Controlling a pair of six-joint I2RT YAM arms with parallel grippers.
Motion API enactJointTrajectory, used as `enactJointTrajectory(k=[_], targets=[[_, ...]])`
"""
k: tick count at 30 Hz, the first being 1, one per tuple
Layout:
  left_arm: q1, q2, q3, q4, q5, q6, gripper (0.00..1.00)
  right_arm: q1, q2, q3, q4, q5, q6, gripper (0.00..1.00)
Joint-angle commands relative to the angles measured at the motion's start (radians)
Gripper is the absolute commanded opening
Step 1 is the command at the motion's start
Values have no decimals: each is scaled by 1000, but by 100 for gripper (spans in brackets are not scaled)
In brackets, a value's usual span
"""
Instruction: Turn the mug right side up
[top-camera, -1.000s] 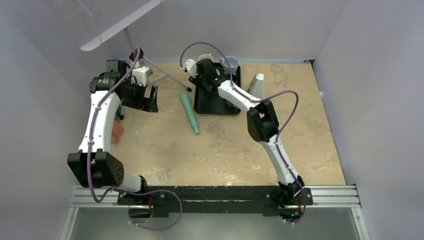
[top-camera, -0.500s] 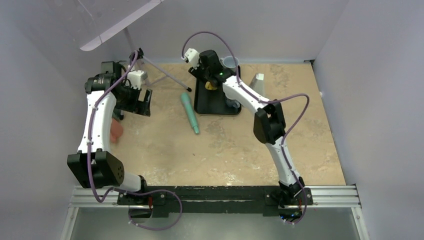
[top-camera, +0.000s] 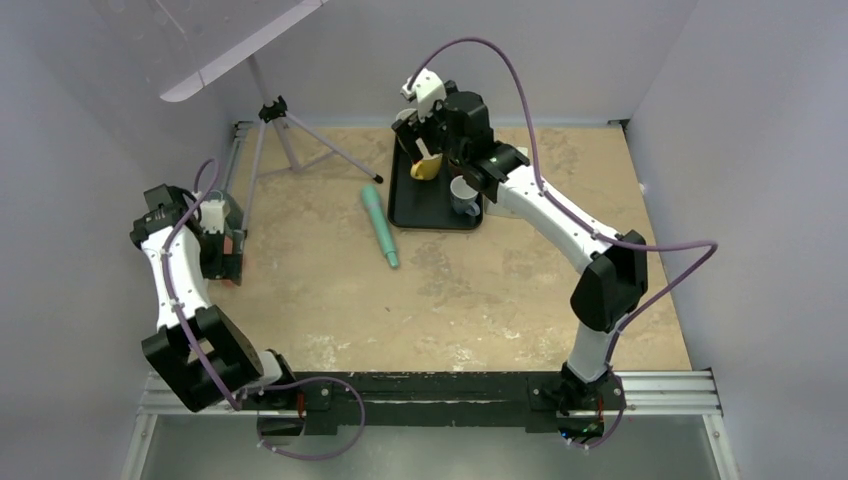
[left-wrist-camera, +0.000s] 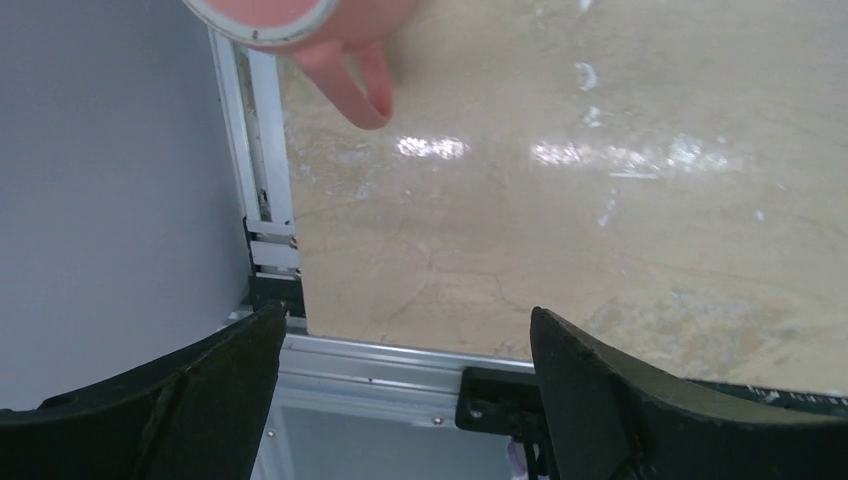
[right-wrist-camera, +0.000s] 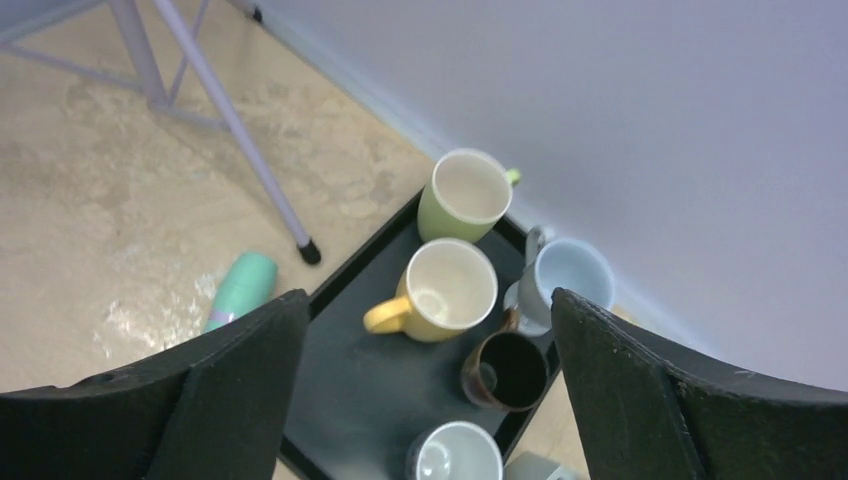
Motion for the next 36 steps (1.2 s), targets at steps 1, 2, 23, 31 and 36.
enactJointTrajectory(k=[1,2,23,31,36], targets=[[39,35,-73,229,-66,3,92,5,-2,-63,0,-7,85,95],[40,44,-89,263,-74,0,90,5,-7,-72,-2,-4,88,95],[60,313,-57,422,70,-89,0,18,-68,-202,-18,-18,94,94],[50,129,-47,153,211,-20,0,35,-131,-235,-41,-93,134,93],[-15,57,59,-112,432,84,0,60,-187,-281,8,-197,197,93]])
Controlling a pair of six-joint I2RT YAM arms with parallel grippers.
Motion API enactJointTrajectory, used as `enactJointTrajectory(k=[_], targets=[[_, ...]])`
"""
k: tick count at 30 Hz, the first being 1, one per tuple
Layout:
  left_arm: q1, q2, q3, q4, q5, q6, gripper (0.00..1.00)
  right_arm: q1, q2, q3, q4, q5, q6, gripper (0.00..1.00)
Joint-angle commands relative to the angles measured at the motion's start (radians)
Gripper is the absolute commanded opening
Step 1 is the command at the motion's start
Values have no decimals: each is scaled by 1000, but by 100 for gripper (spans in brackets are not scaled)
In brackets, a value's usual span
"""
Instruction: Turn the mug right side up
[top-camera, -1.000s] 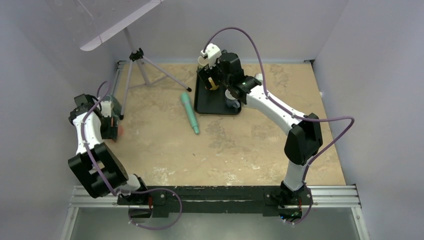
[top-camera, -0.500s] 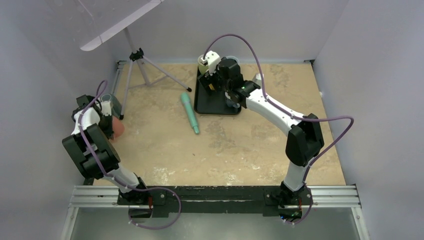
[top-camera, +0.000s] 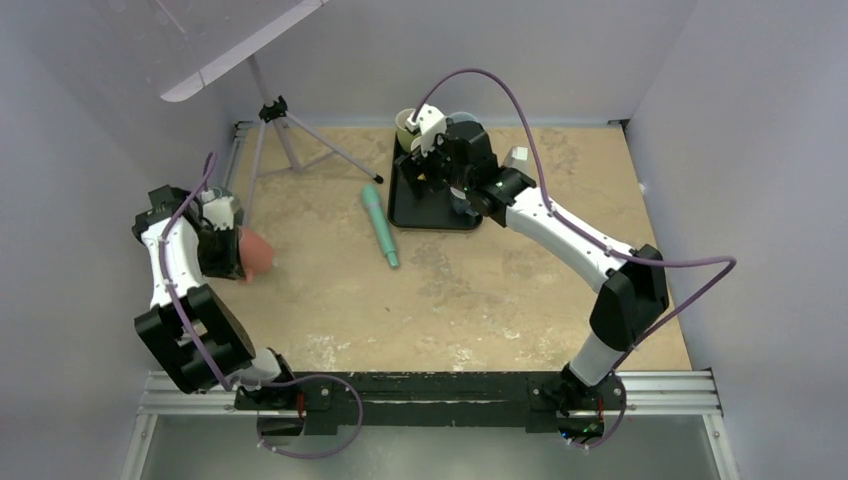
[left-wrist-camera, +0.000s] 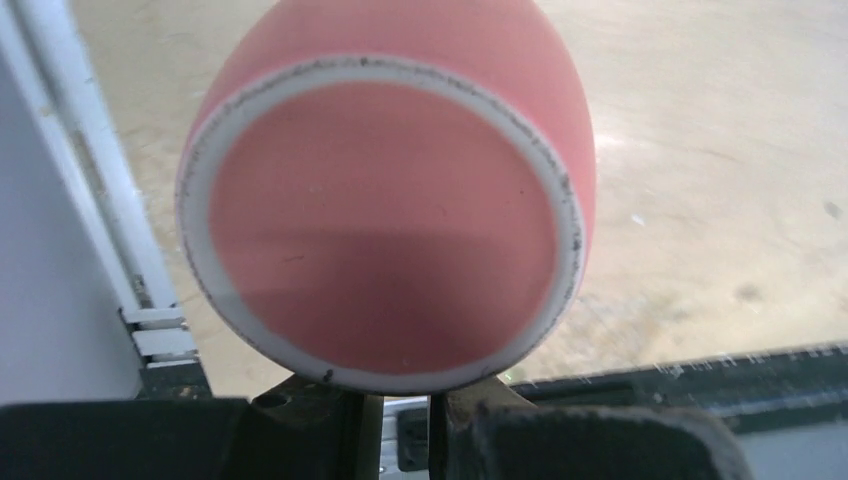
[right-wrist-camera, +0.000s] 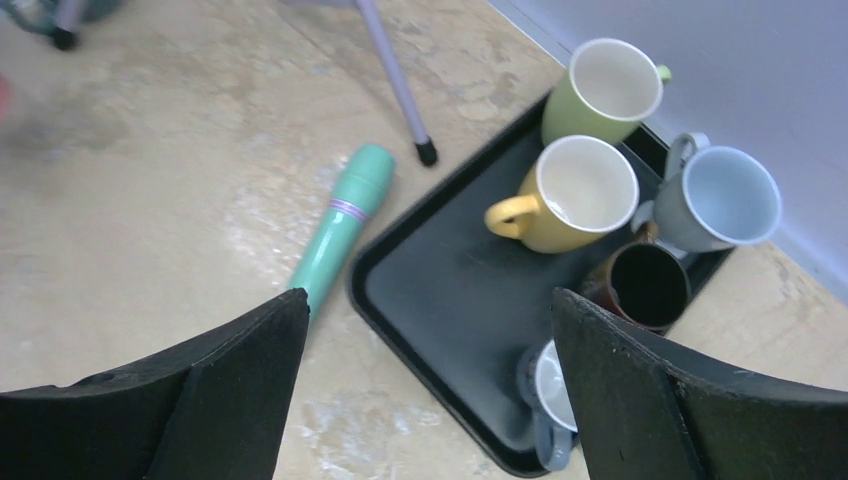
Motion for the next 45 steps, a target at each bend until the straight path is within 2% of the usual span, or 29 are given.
enactJointTrajectory(k=[1,4,9,16,20,28,30,31,35,36,37,38,40,41,43,45], targets=[[-100,-109,124,-240,271,102,0,27,-88,-37,82,-125,94,93],[-235,-139,172,-252,363,64,0,30,-105,-64,144,-181,217,93],[-367,-103,311,-184,568,-129,0,30,-131,-125,299,-310,370,93],[-475,-71,366,80,855,-458,0,29,-163,-252,543,-449,581,93],[-524,-74,353,261,921,-643,0,29,-128,-248,659,-544,692,92],[-592,-90,299,342,996,-686,0,24,-110,-229,869,-548,768,85],[-597,-105,280,362,1008,-689,0,22,-81,-208,914,-568,801,78],[-599,-109,276,364,1013,-687,0,22,-65,-194,936,-584,822,69],[-601,-113,269,370,1012,-682,0,14,0,-149,1020,-638,904,10],[-601,-113,272,349,1000,-658,0,9,1,-142,1016,-640,905,0],[-597,-113,285,311,986,-605,5,0,-6,-141,989,-633,895,0],[-595,-110,307,248,963,-563,28,-11,-19,-145,961,-615,867,0],[-581,-94,374,74,882,-401,92,-35,-54,-141,788,-548,756,0],[-573,-88,403,6,812,-335,99,-43,-71,-126,679,-494,673,0],[-558,-79,447,-78,602,-258,100,-41,-88,-67,448,-360,440,0],[-524,-71,467,-118,431,-228,100,-40,-68,-3,271,-288,260,0]])
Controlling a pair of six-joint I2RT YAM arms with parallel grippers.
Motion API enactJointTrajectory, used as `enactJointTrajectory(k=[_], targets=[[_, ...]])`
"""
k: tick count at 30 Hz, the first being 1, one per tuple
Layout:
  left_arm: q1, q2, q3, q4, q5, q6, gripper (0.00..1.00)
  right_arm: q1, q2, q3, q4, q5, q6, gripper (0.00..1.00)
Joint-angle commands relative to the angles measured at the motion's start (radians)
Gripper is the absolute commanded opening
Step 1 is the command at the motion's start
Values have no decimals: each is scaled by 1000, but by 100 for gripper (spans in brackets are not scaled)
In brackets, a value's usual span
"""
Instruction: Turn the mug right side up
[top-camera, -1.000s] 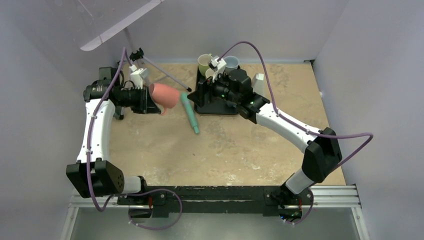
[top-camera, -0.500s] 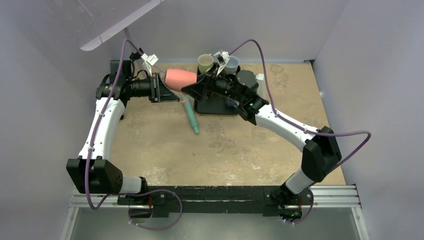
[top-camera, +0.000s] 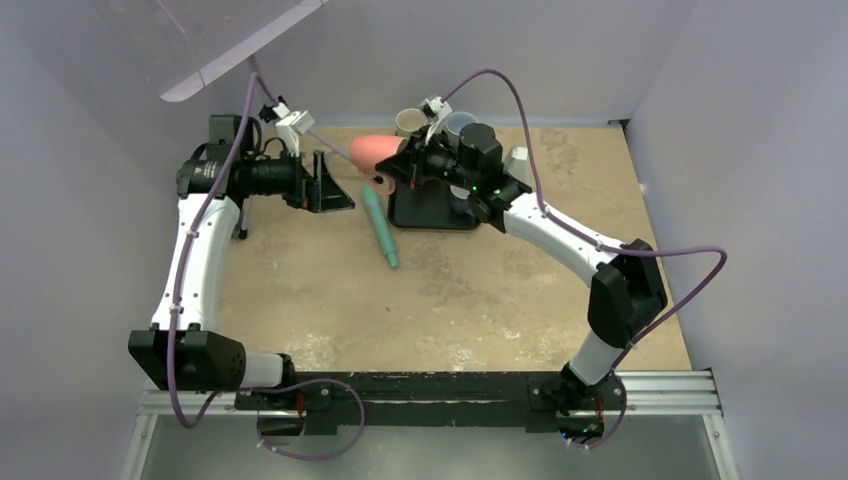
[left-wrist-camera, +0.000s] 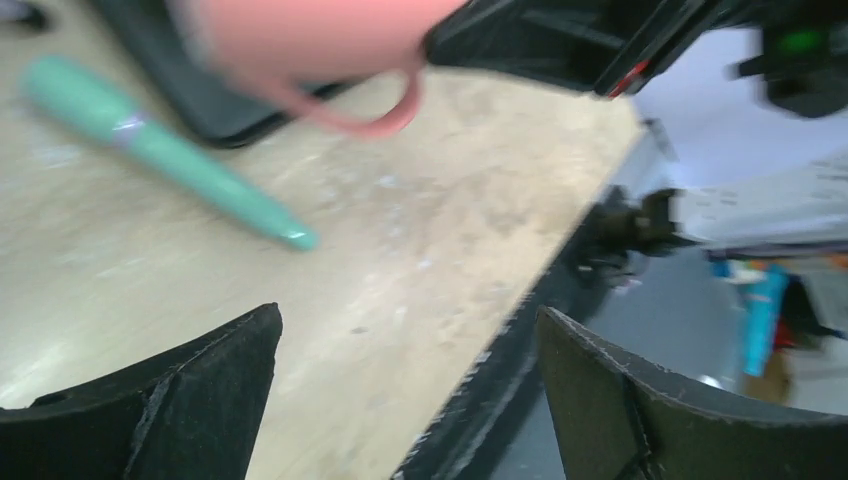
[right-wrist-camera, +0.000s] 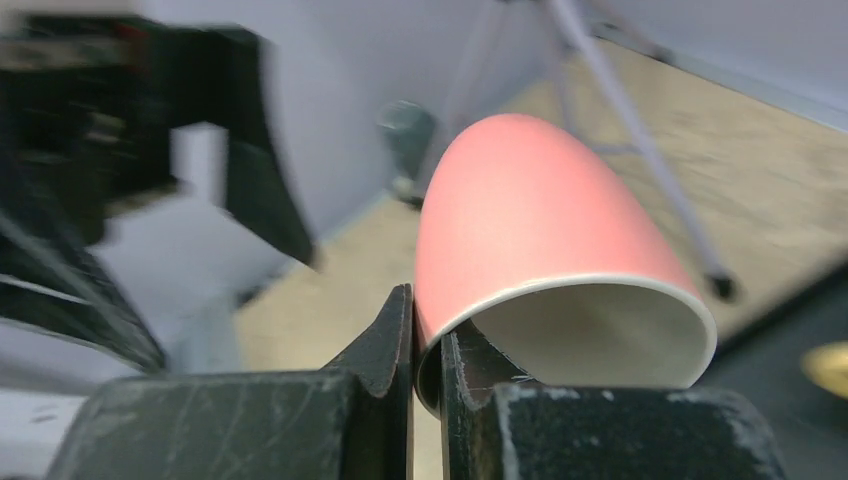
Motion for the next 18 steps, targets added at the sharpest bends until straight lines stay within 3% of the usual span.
enactJointTrajectory(k=[1,7,12,18], targets=[[66,4,88,-194,-386,209,100,-19,-38,189,-421,275,-482,0],[157,39,38,-223,-474,221,100,-13,137,394,-830,413,-812,0],[161,45,-6,-199,-482,216,100,22,272,539,-994,559,-975,0],[160,47,-11,-192,-497,224,100,37,392,648,-1112,667,-1061,0]])
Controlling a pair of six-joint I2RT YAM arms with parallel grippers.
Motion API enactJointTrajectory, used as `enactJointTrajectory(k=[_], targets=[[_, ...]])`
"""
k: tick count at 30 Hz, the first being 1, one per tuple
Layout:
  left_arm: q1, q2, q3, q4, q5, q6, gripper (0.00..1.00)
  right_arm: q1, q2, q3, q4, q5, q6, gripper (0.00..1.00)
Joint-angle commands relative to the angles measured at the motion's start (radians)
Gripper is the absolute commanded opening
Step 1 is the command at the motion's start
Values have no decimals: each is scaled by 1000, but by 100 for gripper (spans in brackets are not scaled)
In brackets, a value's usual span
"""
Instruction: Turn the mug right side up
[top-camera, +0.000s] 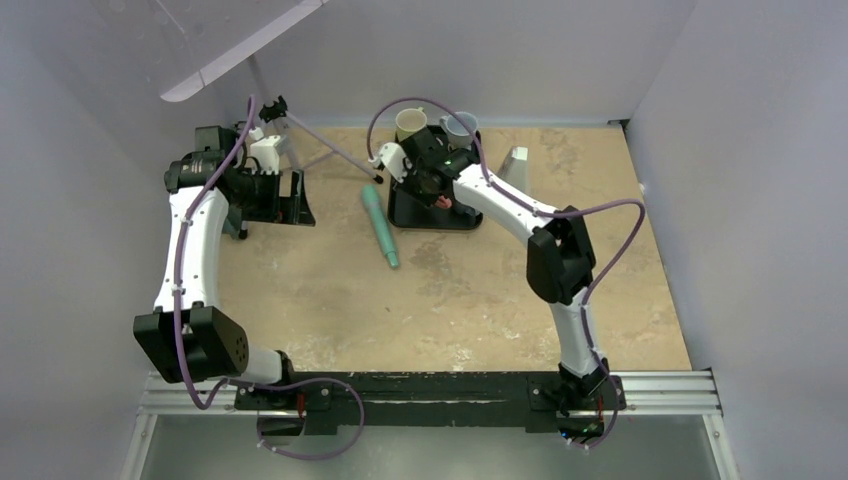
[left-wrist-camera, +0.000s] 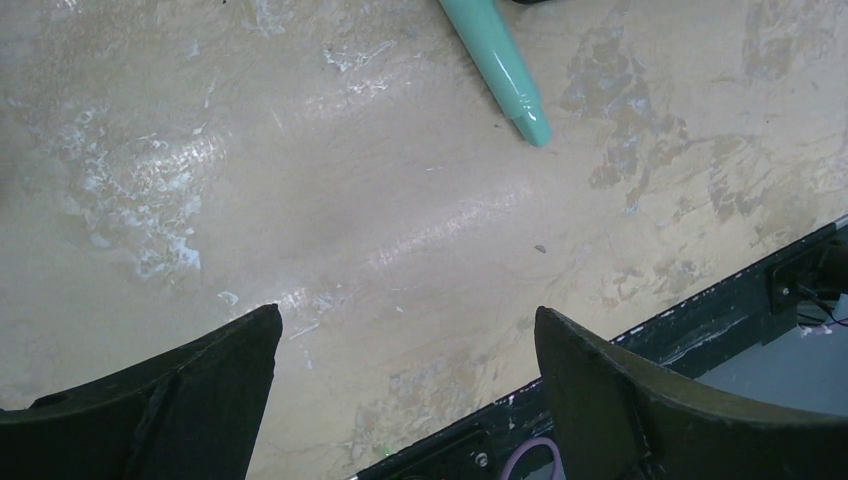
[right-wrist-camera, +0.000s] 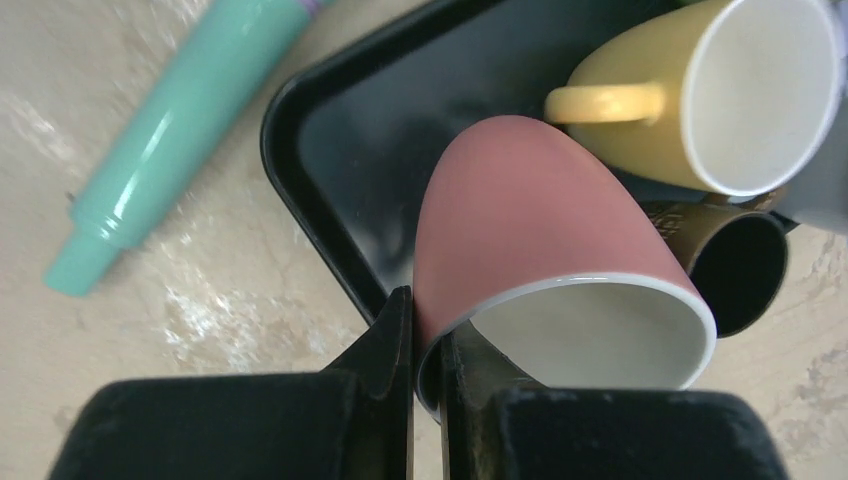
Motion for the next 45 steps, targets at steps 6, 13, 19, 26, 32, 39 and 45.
enactJointTrajectory(k=[6,13,19,26,32,39,45], targets=[[3,-7,2,15,-22,24,100,12,101,204,-175,151,-128,0],[3,-3,8,16,-25,21,100,11,197,290,-196,171,-140,0],[3,-6,11,18,-33,21,100,10,258,339,-150,240,-181,0],[4,-13,7,24,-36,22,100,10,297,355,-41,265,-262,0],[4,-12,5,25,-36,21,100,9,312,371,59,235,-309,0],[3,-18,-3,29,-42,25,100,13,286,378,-14,191,-313,0],[5,-12,2,28,-45,22,100,11,226,332,-164,173,-323,0]])
